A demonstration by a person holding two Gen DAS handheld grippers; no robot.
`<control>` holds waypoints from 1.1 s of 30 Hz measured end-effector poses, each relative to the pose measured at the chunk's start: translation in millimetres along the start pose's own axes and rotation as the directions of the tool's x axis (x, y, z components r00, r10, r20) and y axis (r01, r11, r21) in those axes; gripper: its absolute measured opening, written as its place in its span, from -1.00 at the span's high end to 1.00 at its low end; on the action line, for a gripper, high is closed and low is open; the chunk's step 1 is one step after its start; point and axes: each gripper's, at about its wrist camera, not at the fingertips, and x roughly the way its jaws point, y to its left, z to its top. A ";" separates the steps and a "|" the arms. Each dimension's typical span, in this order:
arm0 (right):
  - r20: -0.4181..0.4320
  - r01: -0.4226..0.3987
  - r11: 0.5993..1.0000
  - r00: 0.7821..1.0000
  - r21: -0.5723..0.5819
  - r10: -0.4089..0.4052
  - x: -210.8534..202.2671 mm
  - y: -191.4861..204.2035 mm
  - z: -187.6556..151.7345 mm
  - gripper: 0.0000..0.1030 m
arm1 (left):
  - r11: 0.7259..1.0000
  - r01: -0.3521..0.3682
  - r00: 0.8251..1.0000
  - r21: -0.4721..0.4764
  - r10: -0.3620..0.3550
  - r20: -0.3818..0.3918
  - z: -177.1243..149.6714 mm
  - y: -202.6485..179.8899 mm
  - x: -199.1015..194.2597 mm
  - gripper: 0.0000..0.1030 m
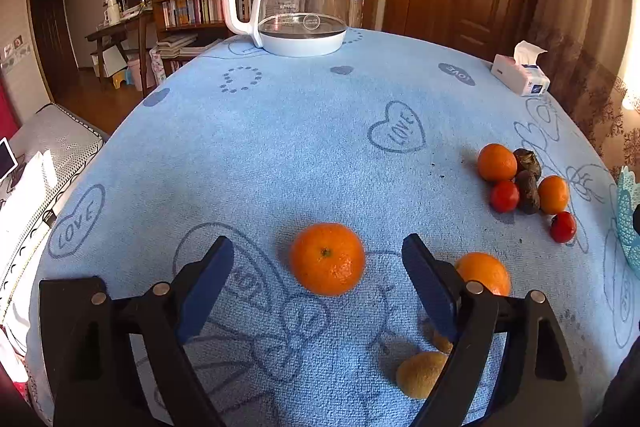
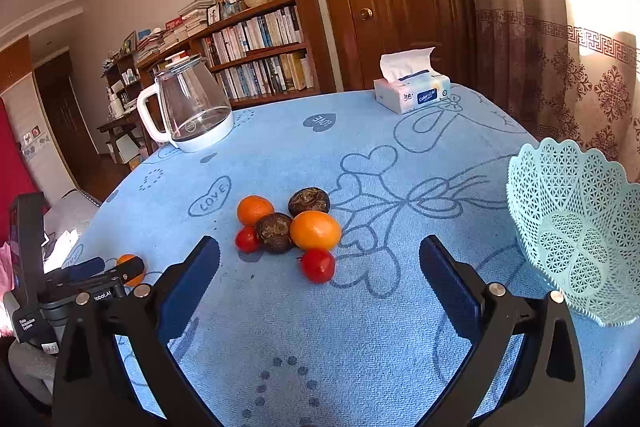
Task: Organize fruits
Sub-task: 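Move the right tool to the red tomato and close around it while the left tool grasps an orange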
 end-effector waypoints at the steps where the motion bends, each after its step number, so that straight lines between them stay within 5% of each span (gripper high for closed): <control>1: -0.005 0.000 1.000 1.000 0.000 0.000 1.7 -0.2 -1.3 -0.96 | 1.000 0.002 1.000 -0.001 -0.002 -0.003 -0.2 0.5 0.7 -0.64; 18: -0.110 -0.016 0.996 0.994 -0.083 0.007 28.8 11.1 -6.7 -0.93 | 0.999 0.033 0.998 -0.007 -0.034 -0.048 -3.8 0.4 10.3 0.20; 22: -0.162 -0.024 0.994 0.987 -0.107 0.006 44.6 14.0 -5.5 -0.54 | 0.999 0.035 0.998 -0.010 -0.035 -0.045 -4.0 -0.4 9.5 0.21; 33: -0.286 -0.056 0.998 0.957 -0.007 0.052 83.2 -3.5 -4.2 -0.14 | 0.999 0.037 0.998 -0.014 -0.037 -0.047 -4.2 -0.7 9.4 0.21</control>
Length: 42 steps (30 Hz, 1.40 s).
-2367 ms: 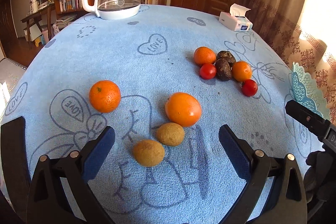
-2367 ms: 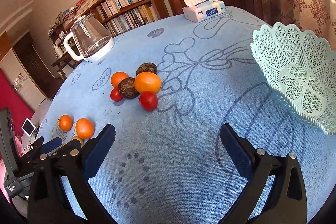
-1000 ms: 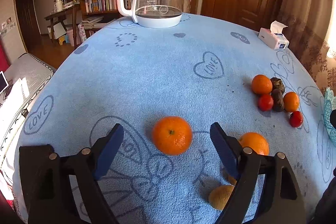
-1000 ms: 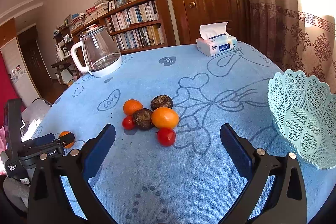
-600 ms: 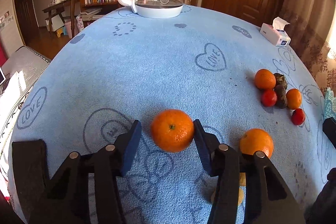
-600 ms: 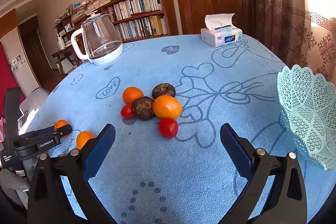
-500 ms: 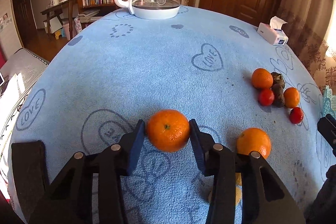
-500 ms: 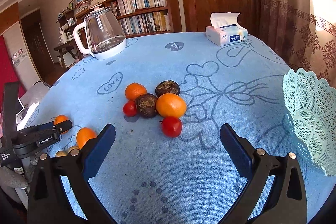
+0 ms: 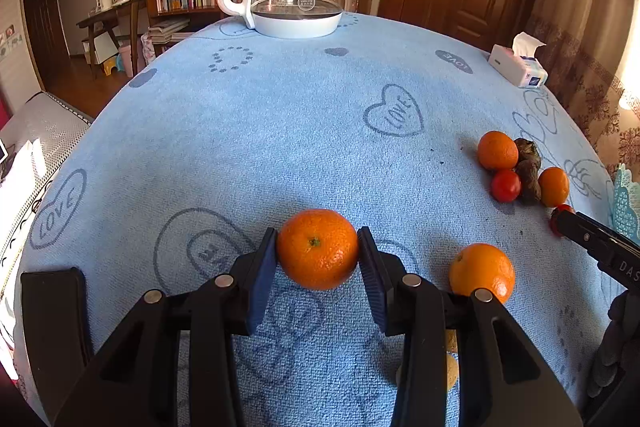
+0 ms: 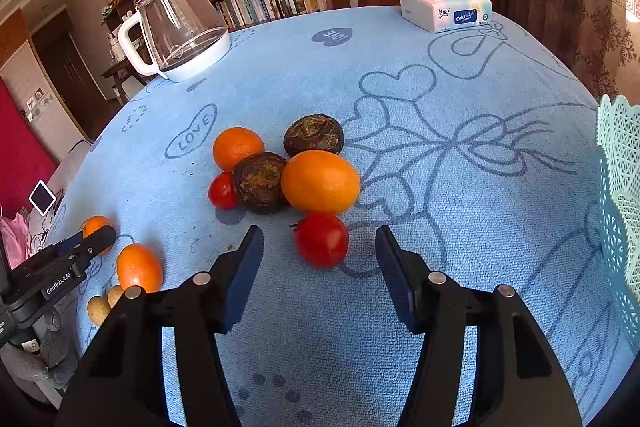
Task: Organize fruits
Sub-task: 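Move the right tool to the red tomato and close around it while the left tool grasps an orange, then carry the red tomato with the right tool into the green basket and release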
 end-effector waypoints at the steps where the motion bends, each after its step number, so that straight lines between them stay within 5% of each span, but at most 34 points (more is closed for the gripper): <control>1: -0.004 0.000 1.000 1.000 -0.002 0.000 0.9 0.2 0.1 -0.11 | 1.000 0.001 1.000 -0.001 -0.001 -0.001 0.2 0.2 0.3 0.21; 18: -0.023 0.086 0.994 0.996 -0.061 -0.088 10.8 8.2 1.6 0.43 | 1.000 0.008 1.000 -0.009 -0.008 -0.008 -0.3 3.5 3.1 0.17; 42: 0.117 0.037 0.999 0.992 -0.001 -0.037 -47.4 -5.7 -11.6 0.44 | 1.000 0.009 1.000 -0.003 -0.009 0.016 -3.5 -6.6 -17.5 0.22</control>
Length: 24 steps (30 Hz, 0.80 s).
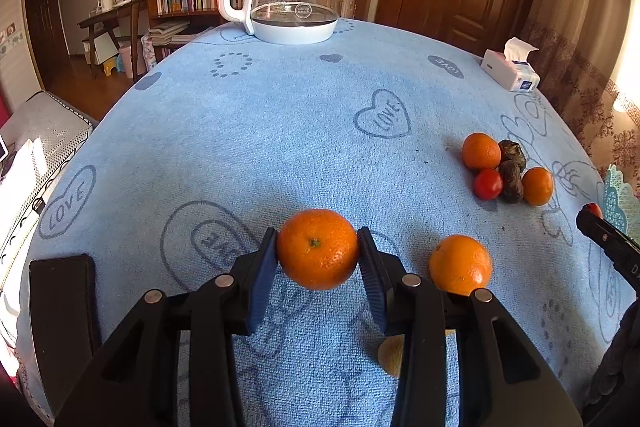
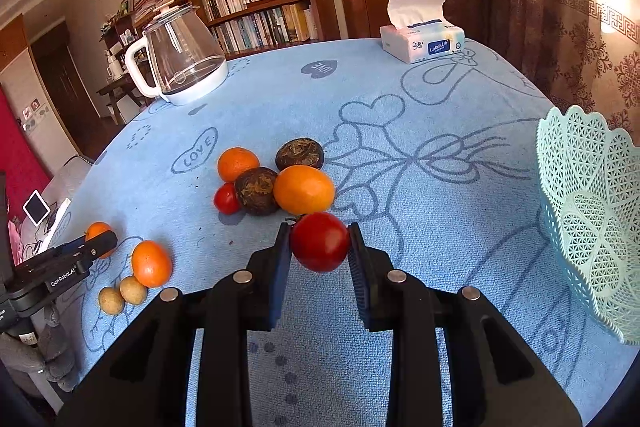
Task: Organize fruits
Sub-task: 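Carry the red tomato with the right tool into the green basket and release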
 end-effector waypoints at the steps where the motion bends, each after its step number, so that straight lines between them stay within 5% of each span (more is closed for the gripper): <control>1: 0.008 -0.002 1.000 1.000 0.001 0.002 -3.6 -0.8 0.3 0.44 | 1.000 0.003 1.000 0.002 -0.003 0.002 -0.1 -1.6 -1.7 0.21; 11: 0.085 0.018 0.999 0.996 0.041 -0.022 -40.5 -27.8 3.6 0.44 | 0.999 0.022 0.999 0.037 -0.023 0.037 3.3 -20.3 -24.9 0.22; 24: 0.181 0.107 0.971 0.972 0.214 -0.147 -92.6 -109.4 18.8 0.44 | 0.994 0.050 0.996 0.097 -0.057 0.071 6.2 -52.7 -48.7 0.21</control>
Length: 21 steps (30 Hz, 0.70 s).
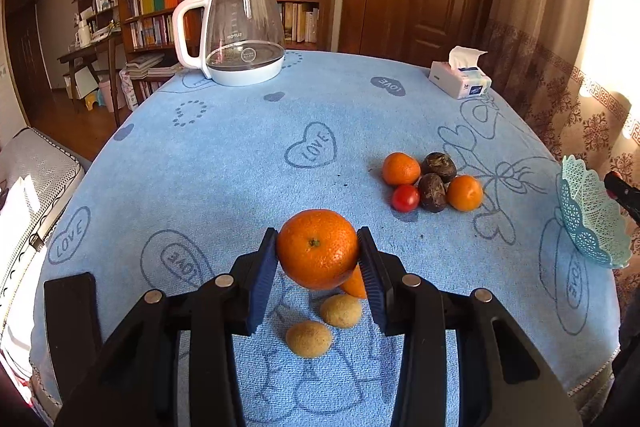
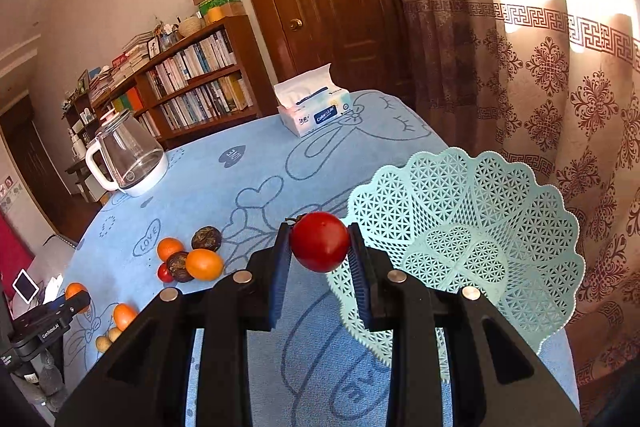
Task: Organize fruits
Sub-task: 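Carry the red tomato with the right tool into the green basket and release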
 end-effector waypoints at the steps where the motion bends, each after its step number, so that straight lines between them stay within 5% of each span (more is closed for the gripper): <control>1: 0.002 0.009 1.000 1.000 0.020 -0.009 -1.4 -8.1 2.4 0.44 | 1.000 0.003 1.000 0.003 -0.003 0.002 0.5 -2.1 -1.3 0.21; 10: -0.004 0.106 0.983 0.994 0.153 -0.107 -3.0 -66.6 14.2 0.44 | 0.999 0.021 0.999 0.044 -0.022 0.027 6.9 -22.1 -14.3 0.21; 21: -0.032 0.139 0.968 0.990 0.209 -0.136 6.6 -86.9 9.6 0.44 | 0.996 0.043 0.998 0.083 -0.046 0.035 7.5 -43.0 -23.0 0.21</control>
